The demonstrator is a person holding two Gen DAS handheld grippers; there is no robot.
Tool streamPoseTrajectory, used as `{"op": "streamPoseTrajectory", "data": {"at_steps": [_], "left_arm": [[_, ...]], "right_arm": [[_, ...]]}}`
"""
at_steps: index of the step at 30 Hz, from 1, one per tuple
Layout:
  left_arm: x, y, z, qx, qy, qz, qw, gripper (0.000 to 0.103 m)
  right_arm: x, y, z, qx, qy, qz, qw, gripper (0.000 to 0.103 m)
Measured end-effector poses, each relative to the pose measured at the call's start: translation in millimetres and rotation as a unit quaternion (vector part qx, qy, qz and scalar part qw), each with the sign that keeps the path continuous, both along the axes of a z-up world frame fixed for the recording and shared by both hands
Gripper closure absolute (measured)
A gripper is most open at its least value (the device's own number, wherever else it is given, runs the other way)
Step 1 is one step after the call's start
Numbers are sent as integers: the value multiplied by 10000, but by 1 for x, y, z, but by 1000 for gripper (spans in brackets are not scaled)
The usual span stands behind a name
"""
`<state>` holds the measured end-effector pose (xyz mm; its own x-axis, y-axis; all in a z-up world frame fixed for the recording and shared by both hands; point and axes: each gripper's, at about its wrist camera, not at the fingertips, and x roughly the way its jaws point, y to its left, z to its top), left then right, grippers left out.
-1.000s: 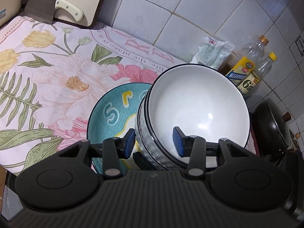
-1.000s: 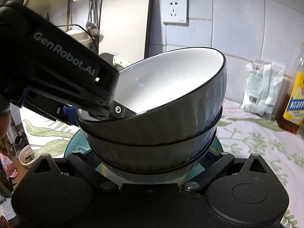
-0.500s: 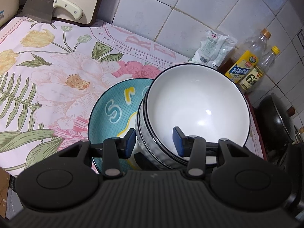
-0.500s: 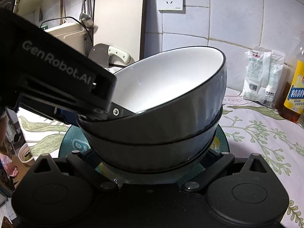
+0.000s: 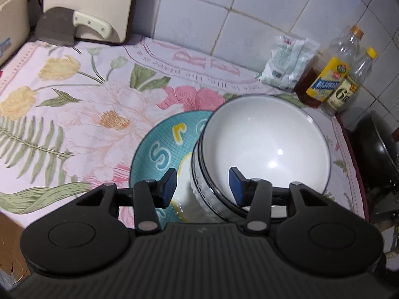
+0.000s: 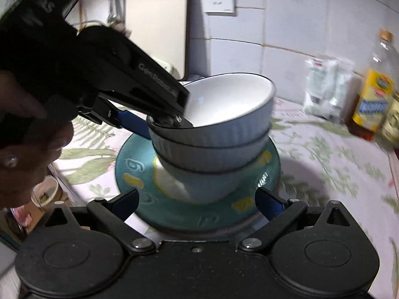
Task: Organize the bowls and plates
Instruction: 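Open both tools and pull back from the bowl stack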
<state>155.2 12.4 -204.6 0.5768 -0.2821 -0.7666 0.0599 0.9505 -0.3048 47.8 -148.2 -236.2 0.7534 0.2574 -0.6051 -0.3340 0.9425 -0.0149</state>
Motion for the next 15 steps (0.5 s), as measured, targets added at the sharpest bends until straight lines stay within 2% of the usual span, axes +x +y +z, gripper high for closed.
{"op": "streamPoseTrajectory", "data": {"at_steps": [3,7,11,15], "left_arm": [[-10,2,17,54,-38,-17,10000,58],[-26,3,41,155,-86,-226,9996,55],[-46,-6,63,700,-261,-473,9961,54],[-67,-7,83,789,-351,-647,9942,48]], "right_arm": [[-19,-3,13,-7,-49,-266,9996,2],[-43,-25,37,450,-257,-633,9967,2],[-63,-39,55,454,-557,-1003,9924,2],[-79,-47,78,243,-656,-1100,9915,2]]}}
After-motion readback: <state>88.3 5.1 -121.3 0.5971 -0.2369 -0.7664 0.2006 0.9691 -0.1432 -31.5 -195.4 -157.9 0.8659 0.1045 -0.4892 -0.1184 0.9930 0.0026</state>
